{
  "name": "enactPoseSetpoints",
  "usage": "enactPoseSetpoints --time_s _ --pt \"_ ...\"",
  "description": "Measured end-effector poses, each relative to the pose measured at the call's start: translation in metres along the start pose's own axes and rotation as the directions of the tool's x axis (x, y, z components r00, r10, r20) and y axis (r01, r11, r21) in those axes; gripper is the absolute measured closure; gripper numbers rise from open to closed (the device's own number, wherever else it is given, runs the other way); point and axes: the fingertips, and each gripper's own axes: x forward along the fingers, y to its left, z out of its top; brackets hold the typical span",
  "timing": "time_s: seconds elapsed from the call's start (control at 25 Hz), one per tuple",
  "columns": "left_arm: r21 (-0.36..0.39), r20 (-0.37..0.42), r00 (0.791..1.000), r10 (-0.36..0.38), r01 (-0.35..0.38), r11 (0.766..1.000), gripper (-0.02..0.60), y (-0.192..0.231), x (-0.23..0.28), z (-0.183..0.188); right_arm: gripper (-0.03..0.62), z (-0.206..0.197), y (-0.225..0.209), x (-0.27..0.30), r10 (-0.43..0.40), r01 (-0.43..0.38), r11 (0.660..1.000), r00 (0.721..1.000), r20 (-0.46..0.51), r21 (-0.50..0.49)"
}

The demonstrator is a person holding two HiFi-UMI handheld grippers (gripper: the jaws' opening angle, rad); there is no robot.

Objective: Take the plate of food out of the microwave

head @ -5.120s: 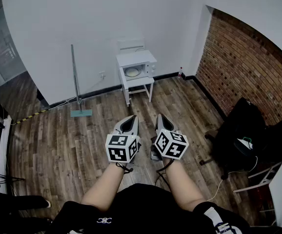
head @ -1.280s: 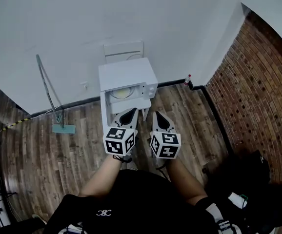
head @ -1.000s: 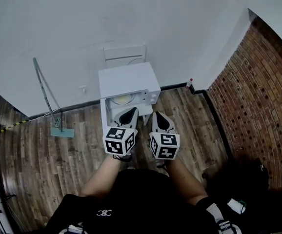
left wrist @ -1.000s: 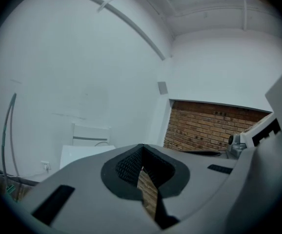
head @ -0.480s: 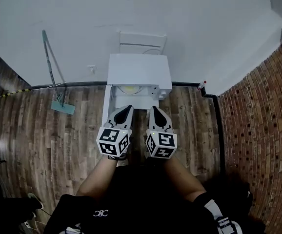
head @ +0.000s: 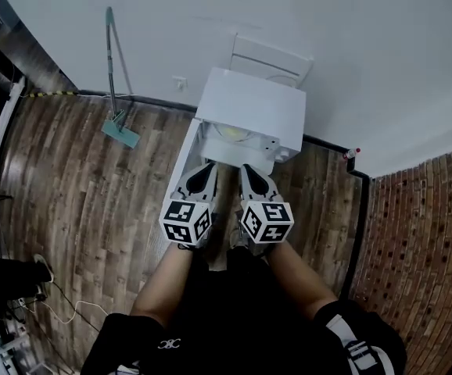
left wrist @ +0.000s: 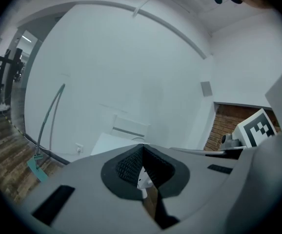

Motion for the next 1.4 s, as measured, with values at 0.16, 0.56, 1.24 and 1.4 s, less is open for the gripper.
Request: enactPoseSetpoints --time_s 0.16,0.56,1.24,1.4 --pt "-0.003 0.019 1.0 0.02 -0.02 1.0 0.591 0.013 0.027 -0.012 0.582 -0.019 -0.014 0.026 0.023 -0.021 0.997 0.999 -0.035 0.068" --pt "-0.009 -0.017 0.999 0.04 -0.041 0.999 0.591 0.079 0.109 -0.109 0.582 -0.123 -0.093 0.124 -0.008 0.02 0.976 0.998 -0.057 0.215" --pt "-0.102 -0.072 0.997 0.026 -0.034 0.994 0.591 0.127 0.155 -0.201 0.582 -0.277 -0.2 0.248 -0.112 0.051 0.465 0.994 0.001 0.884" --pt "-0.082 -0.096 0.995 0.009 -0.017 0.996 0.591 0.132 0.154 -0.207 0.436 -0.289 -0.216 0.273 -0.146 0.026 0.325 0.989 0.023 0.946"
